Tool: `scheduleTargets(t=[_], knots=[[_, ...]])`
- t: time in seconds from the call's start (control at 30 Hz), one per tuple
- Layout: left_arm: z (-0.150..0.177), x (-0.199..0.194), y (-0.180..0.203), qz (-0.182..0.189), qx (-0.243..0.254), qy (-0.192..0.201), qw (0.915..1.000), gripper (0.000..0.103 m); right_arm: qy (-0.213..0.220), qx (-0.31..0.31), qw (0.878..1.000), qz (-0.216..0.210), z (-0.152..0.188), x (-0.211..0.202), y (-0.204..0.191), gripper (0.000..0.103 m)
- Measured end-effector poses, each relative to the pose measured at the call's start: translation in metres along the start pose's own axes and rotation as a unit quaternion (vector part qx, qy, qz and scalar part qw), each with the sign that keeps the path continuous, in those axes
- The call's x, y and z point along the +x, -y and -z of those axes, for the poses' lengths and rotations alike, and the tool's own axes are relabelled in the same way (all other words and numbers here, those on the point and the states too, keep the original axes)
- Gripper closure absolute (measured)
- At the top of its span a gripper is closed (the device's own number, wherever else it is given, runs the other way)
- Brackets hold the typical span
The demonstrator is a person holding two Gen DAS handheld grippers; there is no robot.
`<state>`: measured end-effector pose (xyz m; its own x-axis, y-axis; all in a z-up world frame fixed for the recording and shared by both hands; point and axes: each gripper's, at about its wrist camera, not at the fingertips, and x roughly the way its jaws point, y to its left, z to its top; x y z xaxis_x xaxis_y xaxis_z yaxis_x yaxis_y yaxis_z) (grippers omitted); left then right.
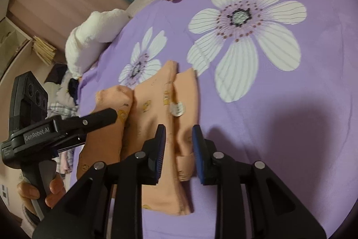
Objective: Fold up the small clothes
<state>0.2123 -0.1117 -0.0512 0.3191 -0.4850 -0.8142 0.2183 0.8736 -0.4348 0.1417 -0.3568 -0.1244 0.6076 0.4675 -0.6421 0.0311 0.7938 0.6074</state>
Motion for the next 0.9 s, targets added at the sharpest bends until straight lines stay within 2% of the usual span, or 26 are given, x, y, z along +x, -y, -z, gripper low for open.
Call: scheduleTargets(t=[0.1, 0.3, 0.4, 0.57, 0.7, 0.77, 0.9], knots=[[-0.001, -0.009, 0.001, 0.042, 0.001, 0.003, 0.9991, 0.048, -0.004, -0.011, 1.0, -0.001, 0.0, 0.004, -0.009, 0.072], [-0.008, -0.012, 0.034, 0.055, 0.043, 0.009, 0.9976, 0.048, 0.007, -0.016, 1.0, 0.011, -0.001, 0.004, -0.02, 0.072], [-0.009, -0.016, 0.035, 0.055, 0.048, 0.016, 0.9972, 0.048, 0.005, -0.018, 1.0, 0.009, -0.002, 0.0, -0.018, 0.07], [0.002, -0.019, 0.006, 0.019, 0.036, 0.02, 0.9989, 0.048, -0.004, -0.031, 0.999, -0.004, -0.003, 0.001, -0.022, 0.063], [0.014, -0.024, -0.018, -0.044, 0.035, 0.028, 0.998, 0.048, -0.029, -0.041, 0.998, -0.03, -0.003, 0.021, -0.032, 0.056], [0.019, -0.029, -0.024, -0.065, 0.036, 0.039, 0.9965, 0.048, -0.042, -0.047, 0.998, -0.024, -0.002, 0.034, -0.039, 0.055], [0.026, -0.04, -0.03, -0.083, 0.05, 0.06, 0.9935, 0.048, -0.062, -0.068, 0.996, 0.007, -0.005, 0.06, -0.053, 0.049]])
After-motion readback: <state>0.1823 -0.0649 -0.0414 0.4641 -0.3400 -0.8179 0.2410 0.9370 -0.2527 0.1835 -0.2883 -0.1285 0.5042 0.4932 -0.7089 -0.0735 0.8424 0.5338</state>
